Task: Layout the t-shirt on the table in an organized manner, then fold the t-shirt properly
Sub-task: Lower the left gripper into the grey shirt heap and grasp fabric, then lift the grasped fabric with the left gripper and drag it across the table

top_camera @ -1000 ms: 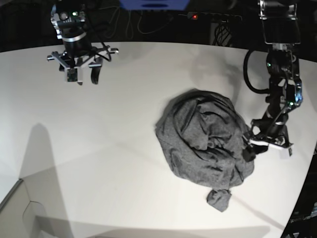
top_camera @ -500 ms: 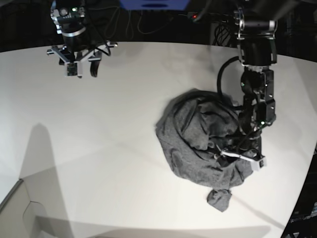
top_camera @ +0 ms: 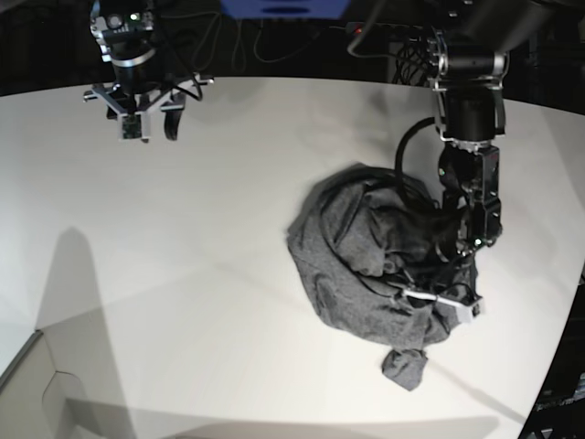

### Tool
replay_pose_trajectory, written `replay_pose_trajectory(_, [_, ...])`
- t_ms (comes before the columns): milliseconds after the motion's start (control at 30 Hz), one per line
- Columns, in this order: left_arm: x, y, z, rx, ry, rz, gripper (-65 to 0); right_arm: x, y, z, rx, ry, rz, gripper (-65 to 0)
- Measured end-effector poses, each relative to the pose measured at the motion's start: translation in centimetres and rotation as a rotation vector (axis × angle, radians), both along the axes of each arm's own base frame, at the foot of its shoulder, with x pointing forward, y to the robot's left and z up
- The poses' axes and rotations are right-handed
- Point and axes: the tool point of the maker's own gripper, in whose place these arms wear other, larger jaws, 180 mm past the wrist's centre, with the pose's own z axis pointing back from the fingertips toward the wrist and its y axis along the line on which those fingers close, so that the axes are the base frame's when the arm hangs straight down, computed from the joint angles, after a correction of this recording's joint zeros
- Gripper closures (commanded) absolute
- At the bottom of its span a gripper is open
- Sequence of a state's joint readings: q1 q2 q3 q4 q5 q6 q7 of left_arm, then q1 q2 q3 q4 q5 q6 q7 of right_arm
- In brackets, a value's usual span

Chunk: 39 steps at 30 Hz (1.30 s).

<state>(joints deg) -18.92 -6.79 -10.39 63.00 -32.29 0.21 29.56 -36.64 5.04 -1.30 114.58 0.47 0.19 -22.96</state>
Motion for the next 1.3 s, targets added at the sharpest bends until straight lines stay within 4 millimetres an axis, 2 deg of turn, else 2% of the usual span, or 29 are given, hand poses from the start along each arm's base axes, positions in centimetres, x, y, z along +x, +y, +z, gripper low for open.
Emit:
replay_pose_trajectory(33, [0.2, 0.0, 0.4, -0.001, -0.012, 0.001, 0.0, 0.0, 0.0, 0.0, 0.0, -0.001, 0.0, -26.2])
replay_pose_trajectory(67, [0.3, 0.0, 0.5, -0.001, -0.015, 0.002, -3.0, 0.0, 0.0, -0.1, 0.0, 0.001, 0.0, -26.2])
replay_pose_trajectory(133, [0.2, 0.1, 0.5, 0.001, -0.014, 0.002, 0.0, 0.0, 0.0, -0.2, 0.0, 0.004, 0.0, -26.2])
replay_pose_trajectory(200, [0.1, -0.1, 1.3, 0.008, -0.031, -0.007, -0.6, 0.3, 0.0, -0.1, -0.001, -0.002, 0.0, -26.2])
replay_pose_trajectory(267, [0.2, -0.4, 3.9, 0.019, -0.099, -0.014, -0.3, 0.6, 0.0, 0.0, -0.001, -0.01, 0.0, -26.2])
replay_pose_trajectory(400, [0.1, -2.6, 11.2, 0.012, -0.308, -0.042, -0.3, 0.5, -0.1, 0.0, -0.002, -0.008, 0.001, -26.2])
replay_pose_trajectory(500, [-1.0, -5.7, 13.2, 0.014, -0.37, -0.118, -0.3, 1.0, -0.1, 0.3, -0.003, -0.023, 0.001, -26.2])
replay_pose_trajectory(633, [-3.0, -9.7, 13.8, -0.016, -0.391, -0.195, -0.3, 0.8, -0.2, -0.6, -0.005, -0.001, -0.002, -26.2])
replay_pose_trajectory(767, [-4.9, -15.3, 13.7, -0.046, -0.393, -0.319, -0.3, 0.6, -1.8, -0.8, -0.028, 0.01, -0.04, -26.2])
replay_pose_trajectory(900, [-5.9, -18.5, 13.3, -0.024, -0.39, -0.391, -0.3, 0.6, -3.8, -0.6, -0.058, 0.004, -0.082, -26.2])
replay_pose_trajectory(1067, [-8.3, -23.4, 12.5, -0.017, -0.375, -0.523, -0.3, 0.5, -6.1, -0.2, -0.093, -0.003, -0.133, -26.2])
replay_pose_trajectory(1200, [-9.8, -26.6, 12.6, 0.027, -0.395, -0.616, -0.3, 0.2, -7.9, 0.2, -0.122, -0.007, -0.176, -26.2])
replay_pose_trajectory(1300, [-11.6, -29.3, 11.3, 0.08, -0.384, -0.711, -0.3, 0.1, -9.1, 0.4, -0.139, -0.01, -0.202, -26.2])
